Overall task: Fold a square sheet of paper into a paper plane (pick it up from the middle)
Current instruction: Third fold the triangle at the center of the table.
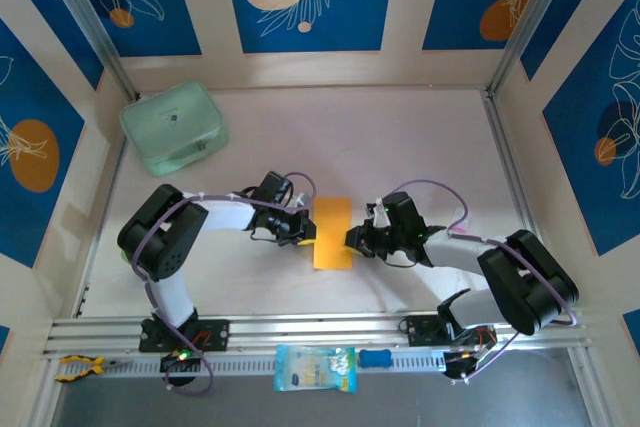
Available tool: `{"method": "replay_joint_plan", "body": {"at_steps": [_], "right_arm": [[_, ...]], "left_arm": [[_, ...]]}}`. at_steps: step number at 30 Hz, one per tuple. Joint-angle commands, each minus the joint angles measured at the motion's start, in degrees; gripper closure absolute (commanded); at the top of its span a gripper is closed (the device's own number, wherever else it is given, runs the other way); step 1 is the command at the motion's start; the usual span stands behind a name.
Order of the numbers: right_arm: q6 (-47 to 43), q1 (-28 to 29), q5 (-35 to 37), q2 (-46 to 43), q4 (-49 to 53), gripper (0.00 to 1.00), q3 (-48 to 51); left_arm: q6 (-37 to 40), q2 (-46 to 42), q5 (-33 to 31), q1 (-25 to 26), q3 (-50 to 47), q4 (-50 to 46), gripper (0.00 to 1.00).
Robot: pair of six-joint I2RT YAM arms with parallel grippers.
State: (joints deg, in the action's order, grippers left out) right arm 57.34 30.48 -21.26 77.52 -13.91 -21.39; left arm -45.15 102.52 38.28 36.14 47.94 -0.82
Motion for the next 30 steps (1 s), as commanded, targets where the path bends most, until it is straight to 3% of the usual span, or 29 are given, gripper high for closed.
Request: {"method": "replay_joint_plan", "body": {"at_steps": [1, 7, 13, 15, 21, 30], "right_arm": [[-0.08, 1.32, -1.9, 1.83, 1.18, 0.85, 1.43], [-0.04, 0.9, 1.64, 4.08, 3.66, 0.86, 2.49], [-2.43, 0.33, 1.06, 3.89, 6.34, 0.86, 1.79], [-3.05, -0.36, 0.62, 4.17, 6.98, 0.86, 1.71], [-4.67, -2.42, -0.91, 4.44, 8.02, 0.86, 1.75], [-5.57, -4.17, -1.59, 3.83, 9.07, 0.85, 1.87]], "left_arm": [[-0.38, 0.31, -0.62, 0.31, 0.18, 0.38, 0.98], [-0.7, 0.05, 0.16, 0.33, -0.07, 1.44, 0.94], [-1.43, -0.06, 2.45, 0.22, -0.33, 4.66, 0.69], [-1.27, 0.22, 2.84, -0.03, 0.25, 4.79, 0.67], [-0.64, 2.34, 3.07, -1.28, 1.92, 4.64, 0.68], [-1.42, 3.04, 4.25, -2.4, 1.41, 7.02, 0.86]]}}
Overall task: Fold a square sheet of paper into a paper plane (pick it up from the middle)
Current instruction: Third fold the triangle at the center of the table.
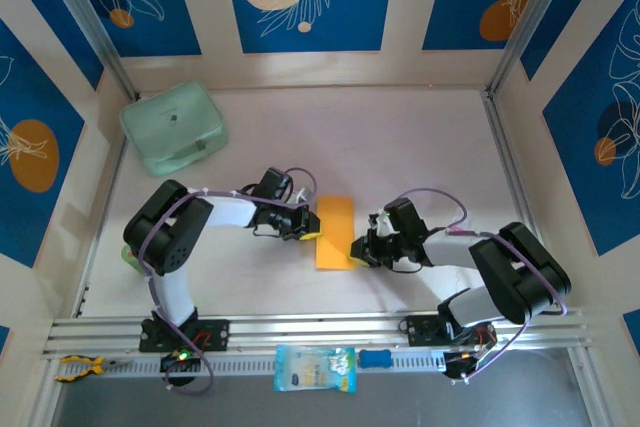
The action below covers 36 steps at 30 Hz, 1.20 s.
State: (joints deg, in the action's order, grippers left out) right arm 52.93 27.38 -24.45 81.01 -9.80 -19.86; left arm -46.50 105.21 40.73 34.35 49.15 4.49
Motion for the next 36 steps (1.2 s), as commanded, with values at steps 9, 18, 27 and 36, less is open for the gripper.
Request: {"method": "replay_joint_plan", "body": {"at_steps": [9, 18, 27, 36], "right_arm": [[-0.79, -1.36, 1.31, -0.49, 4.47, 0.83, -0.09], [-0.6, 0.91, 6.58, -9.69, 7.93, 0.67, -1.25], [-3.21, 6.14, 16.69, -18.64, 16.02, 0.41, -3.12], [-15.16, 20.87, 37.64, -21.67, 15.44, 0.38, -3.98]], "left_arm": [[-1.38, -0.61, 1.26, -0.69, -0.62, 2.67, 0.96], [-1.14, -2.0, -0.47, -0.73, -0.45, 0.08, 0.97], [-0.25, -3.08, -1.58, -0.69, 0.03, -2.28, 0.97], [-0.43, -3.09, -1.67, -0.69, 0.05, -2.39, 0.98]]}}
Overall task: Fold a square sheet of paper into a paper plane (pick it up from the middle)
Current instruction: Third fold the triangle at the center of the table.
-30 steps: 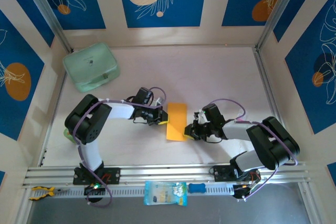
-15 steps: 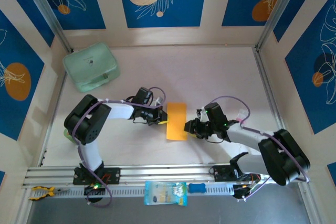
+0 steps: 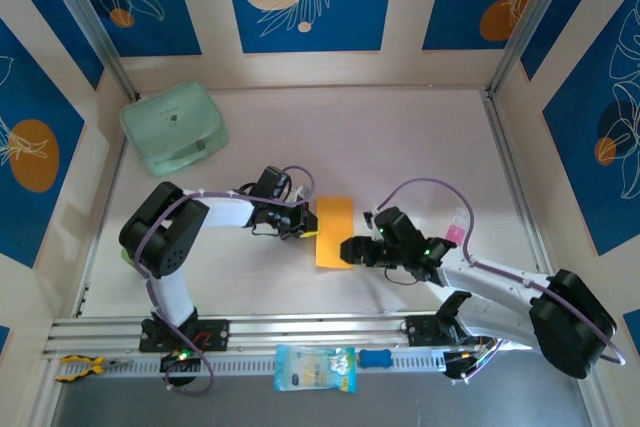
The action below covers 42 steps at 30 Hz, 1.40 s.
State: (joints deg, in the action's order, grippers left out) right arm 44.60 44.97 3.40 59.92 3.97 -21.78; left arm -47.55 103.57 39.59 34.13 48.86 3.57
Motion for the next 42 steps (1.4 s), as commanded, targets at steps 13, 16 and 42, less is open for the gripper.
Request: {"method": "replay_joint_plan", "body": {"at_steps": [13, 16, 42], "right_arm": [[-23.45, 18.87, 27.43, 5.1, -0.56, 0.39, -4.32], [-27.37, 22.28, 30.62, 8.16, -2.22, 0.38, -5.44], [-28.21, 32.84, 48.99, 31.72, -2.57, 0.37, -15.61]], "left_arm": [[-1.45, -1.48, 0.28, -0.66, 0.09, -0.5, 0.98], [-2.2, -1.59, 0.66, -0.68, 0.03, -0.32, 0.98], [-5.41, -2.31, 0.13, -0.79, -1.05, 0.91, 0.99]]}}
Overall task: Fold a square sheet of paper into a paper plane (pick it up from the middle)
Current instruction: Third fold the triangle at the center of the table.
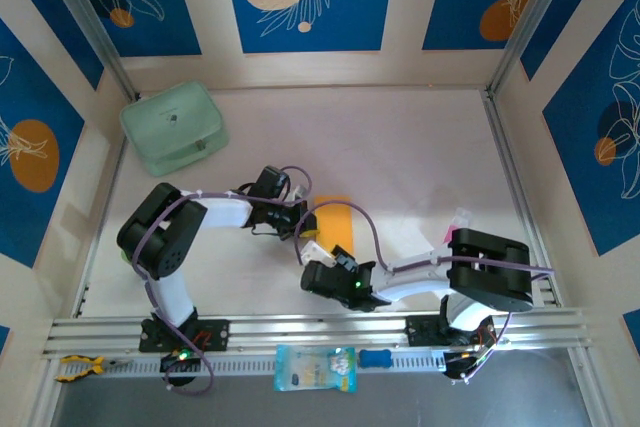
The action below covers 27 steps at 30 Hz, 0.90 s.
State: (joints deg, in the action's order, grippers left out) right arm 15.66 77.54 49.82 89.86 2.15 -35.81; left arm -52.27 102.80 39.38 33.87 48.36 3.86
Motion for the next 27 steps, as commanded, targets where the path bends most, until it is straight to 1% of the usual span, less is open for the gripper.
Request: {"method": "replay_joint_plan", "body": {"at_steps": [1, 4, 8, 12, 15, 23, 27], "right_arm": [[1.11, 0.33, 3.26, 2.18, -0.47, 0.37, -1.86], [2.27, 0.29, 4.64, 2.21, 0.17, 0.41, -2.0], [3.37, 0.26, 5.26, 0.55, 0.64, 0.55, -0.81], [4.11, 0.31, 5.4, -1.32, 1.61, 0.63, 0.24], [4.38, 0.19, 4.62, -2.04, 1.63, 0.66, 0.73], [4.67, 0.21, 4.25, -2.59, 0.83, 0.71, 1.08], [4.47, -0.05, 3.72, -2.76, 0.79, 0.77, 1.05]], "left_arm": [[-0.74, -1.64, 0.44, -0.52, -0.65, 0.71, 0.99], [-0.46, -1.99, 0.19, -0.51, -0.73, 0.2, 0.99], [-0.31, -2.06, -0.03, -0.51, -0.65, -0.08, 0.99], [-0.25, -2.16, -0.24, -0.47, -0.72, -0.17, 0.99], [-0.29, -1.95, -0.26, -0.52, -0.64, -0.17, 0.99], [-0.32, -1.9, -0.33, -0.56, -0.63, -0.17, 0.99], [-0.33, -1.9, -0.35, -0.52, -0.56, -0.17, 0.99]]}}
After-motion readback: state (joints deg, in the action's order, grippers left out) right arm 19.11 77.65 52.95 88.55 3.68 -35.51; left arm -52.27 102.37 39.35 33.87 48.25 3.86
